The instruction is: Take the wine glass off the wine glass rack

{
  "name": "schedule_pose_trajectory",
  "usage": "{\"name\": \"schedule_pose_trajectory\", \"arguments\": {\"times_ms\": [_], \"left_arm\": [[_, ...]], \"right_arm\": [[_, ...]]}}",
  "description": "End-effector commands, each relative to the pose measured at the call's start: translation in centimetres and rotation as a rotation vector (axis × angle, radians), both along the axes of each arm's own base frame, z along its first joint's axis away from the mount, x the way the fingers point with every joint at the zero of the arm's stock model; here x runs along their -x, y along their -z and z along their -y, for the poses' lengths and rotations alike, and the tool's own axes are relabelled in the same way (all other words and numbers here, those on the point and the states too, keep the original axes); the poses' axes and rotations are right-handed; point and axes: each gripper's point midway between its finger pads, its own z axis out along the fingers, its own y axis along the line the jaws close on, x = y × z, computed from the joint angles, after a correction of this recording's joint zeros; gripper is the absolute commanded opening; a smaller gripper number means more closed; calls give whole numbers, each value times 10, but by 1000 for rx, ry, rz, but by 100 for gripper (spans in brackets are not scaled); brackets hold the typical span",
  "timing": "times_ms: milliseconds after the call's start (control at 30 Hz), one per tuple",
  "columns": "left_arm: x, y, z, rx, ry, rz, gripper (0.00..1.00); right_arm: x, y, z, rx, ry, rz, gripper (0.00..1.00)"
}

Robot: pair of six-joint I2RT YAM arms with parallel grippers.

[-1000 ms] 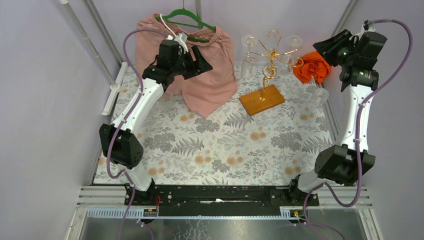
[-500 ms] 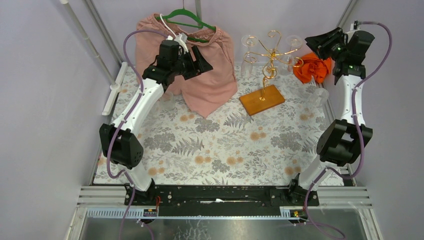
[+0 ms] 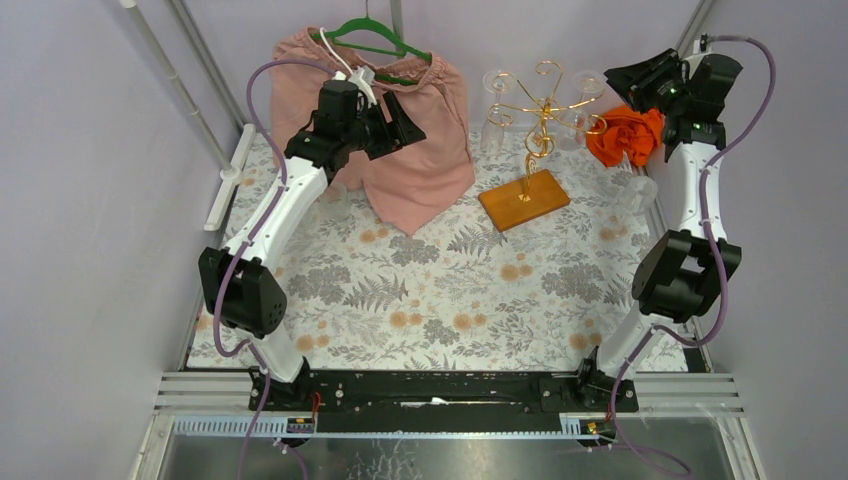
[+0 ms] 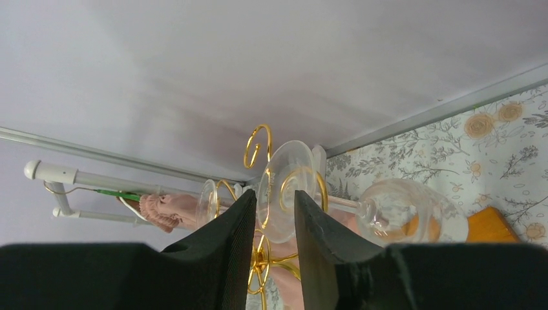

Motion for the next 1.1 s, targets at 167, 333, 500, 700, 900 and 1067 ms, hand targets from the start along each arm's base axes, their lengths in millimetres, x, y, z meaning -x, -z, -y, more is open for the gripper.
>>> {"name": "schedule_pose_trajectory", "arguments": {"times_ms": [167,333,500,700,900,1067], "left_arm": [[-1,-21,-4,15,-14,61,77],[0,-23,-5,15,-16,67,77],[0,-22,-6,9,-21,68,77],[1,-21,-5,15,-14,64,77],[1,-18,-6,10,-18,62,76],[2,-17,-6,11,-18,58,76]], "right_arm": [[-12,-1,-10,45,-18,7,35],[-13,1,-8,67,-6,0,33],[-5,-14,0,135,55,26,33],[-11,-9,0,123,45,7,33],[-16,-5,-8,62,-7,11,33],[-23,-4,-12,53,-38,-5,33]]}}
